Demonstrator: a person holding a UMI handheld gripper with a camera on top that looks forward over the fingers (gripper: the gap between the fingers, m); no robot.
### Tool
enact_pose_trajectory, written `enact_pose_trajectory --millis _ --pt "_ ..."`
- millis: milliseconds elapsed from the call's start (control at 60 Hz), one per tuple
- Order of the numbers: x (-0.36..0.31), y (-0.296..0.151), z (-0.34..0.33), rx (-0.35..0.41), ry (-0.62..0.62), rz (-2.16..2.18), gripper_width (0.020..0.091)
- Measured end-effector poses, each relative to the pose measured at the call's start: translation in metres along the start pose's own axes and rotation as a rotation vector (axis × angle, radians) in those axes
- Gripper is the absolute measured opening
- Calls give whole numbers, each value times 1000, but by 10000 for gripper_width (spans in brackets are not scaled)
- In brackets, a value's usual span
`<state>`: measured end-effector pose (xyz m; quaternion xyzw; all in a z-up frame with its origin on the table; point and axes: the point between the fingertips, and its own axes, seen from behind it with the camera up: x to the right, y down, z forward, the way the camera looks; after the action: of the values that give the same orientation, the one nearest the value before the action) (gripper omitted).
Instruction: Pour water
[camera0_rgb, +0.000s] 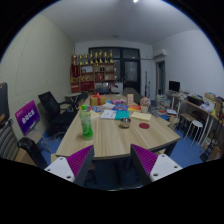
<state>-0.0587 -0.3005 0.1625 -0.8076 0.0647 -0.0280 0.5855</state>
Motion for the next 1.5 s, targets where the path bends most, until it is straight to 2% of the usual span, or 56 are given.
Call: enact_pose_trajectory --millis 17,117,233,350,467,583,650,817,850,917,1033,1117,1133,1150,1183,1200,1300,1433,1500 --pt "-23 2 -3 -6 8 -1 809" --pt "-29 2 18 -24 -9 31 817" --pt "-70 1 44 9 -34 24 818" --pt "-109 -7 101 41 -103 -28 816" --pt "-149 -5 174 35 -165 -46 809" --pt "-170 -11 243 52 -171 -30 801" --pt "-174 -12 280 34 -151 -64 799" --pt "-177 -25 343 83 -137 -22 806" --pt "-180 -28 351 94 -148 -14 794" --pt "-186 -29 362 90 -162 -34 513" --pt "-184 -37 371 175 -167 -73 498" --pt "-186 -37 373 187 -190 -88 494" --pt "-186 -37 374 182 -195 -91 501" --pt "-187 -36 374 175 -201 -93 475" --pt "-188 -35 374 159 -212 -95 488" --pt "-189 -34 375 150 -219 -95 460" --pt "-189 -40 380 98 -253 -59 416" --pt "-172 -90 389 78 -337 258 417" --pt "-155 -117 395 35 -398 551 413"
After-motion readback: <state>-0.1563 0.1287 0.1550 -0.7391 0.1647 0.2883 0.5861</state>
